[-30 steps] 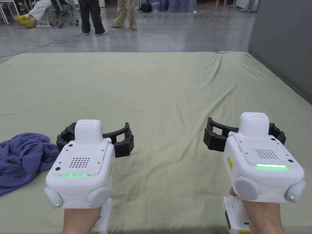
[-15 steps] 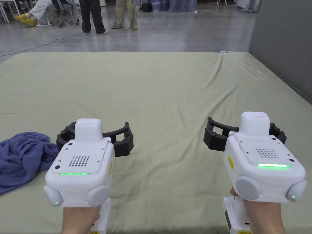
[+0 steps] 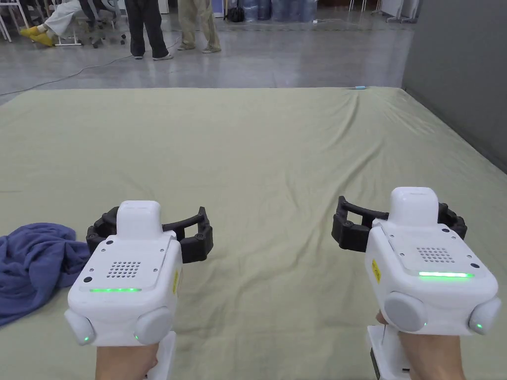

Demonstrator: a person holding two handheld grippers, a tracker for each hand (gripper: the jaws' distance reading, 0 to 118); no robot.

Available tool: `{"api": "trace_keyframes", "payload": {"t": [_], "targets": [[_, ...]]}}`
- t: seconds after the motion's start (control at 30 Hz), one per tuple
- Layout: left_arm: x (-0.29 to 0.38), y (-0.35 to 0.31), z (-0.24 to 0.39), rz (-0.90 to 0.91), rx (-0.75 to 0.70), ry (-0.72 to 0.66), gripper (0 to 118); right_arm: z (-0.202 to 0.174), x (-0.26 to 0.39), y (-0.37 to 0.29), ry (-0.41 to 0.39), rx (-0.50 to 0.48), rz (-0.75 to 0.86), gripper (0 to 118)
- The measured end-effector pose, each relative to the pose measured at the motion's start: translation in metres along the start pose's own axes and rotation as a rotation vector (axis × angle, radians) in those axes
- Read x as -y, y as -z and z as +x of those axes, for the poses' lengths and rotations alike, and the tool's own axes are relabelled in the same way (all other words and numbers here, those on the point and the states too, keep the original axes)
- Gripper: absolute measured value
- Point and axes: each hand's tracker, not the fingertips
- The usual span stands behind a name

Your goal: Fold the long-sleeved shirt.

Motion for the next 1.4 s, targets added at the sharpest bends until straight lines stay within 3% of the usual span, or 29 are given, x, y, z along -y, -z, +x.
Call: {"api": "trace_keyframes", "payload": {"t": [0.2,0.23,0.27,0.3,0.33,0.37,0.43,0.57,0.73,1.13,1.23,1.4], "targets": [[0.000,0.008,-0.003,-0.029,0.002,-0.029,117,-0.001,0.000,0.009,0.003,-0.004,-0.029,118],[-0.001,0.007,-0.003,-0.047,0.007,-0.051,115,-0.002,0.000,0.010,0.006,-0.009,-0.038,113],[-0.001,0.008,-0.002,-0.064,-0.003,-0.055,103,-0.002,0.000,0.010,0.003,-0.010,-0.043,94],[0.000,0.007,-0.001,-0.058,-0.001,-0.045,53,-0.004,0.001,0.010,-0.002,-0.005,-0.050,37],[0.002,0.008,0.001,-0.049,-0.011,-0.012,4,-0.005,0.003,0.011,-0.018,0.018,-0.058,0],[0.005,0.008,0.003,-0.092,-0.049,0.036,0,-0.008,0.009,0.012,-0.020,0.057,-0.033,0],[0.003,0.005,0.000,-0.060,-0.018,0.034,0,-0.008,0.014,0.012,0.000,-0.008,-0.070,0],[-0.001,0.004,-0.004,-0.054,-0.037,0.003,0,-0.015,0.019,0.010,-0.018,0.012,-0.061,0],[-0.013,-0.013,-0.035,-0.022,-0.115,0.000,0,-0.031,-0.002,0.014,0.008,-0.037,-0.022,0],[-0.022,-0.089,-0.169,-0.076,-0.523,0.003,0,-0.222,-0.007,0.012,-0.017,-0.488,0.000,0],[-0.015,-0.099,-0.186,-0.103,-0.565,-0.015,0,-0.251,-0.006,0.003,-0.042,-0.551,0.000,0],[-0.016,-0.090,-0.204,-0.182,-0.546,-0.053,0,-0.264,-0.007,0.005,-0.034,-0.586,-0.007,0]]}}
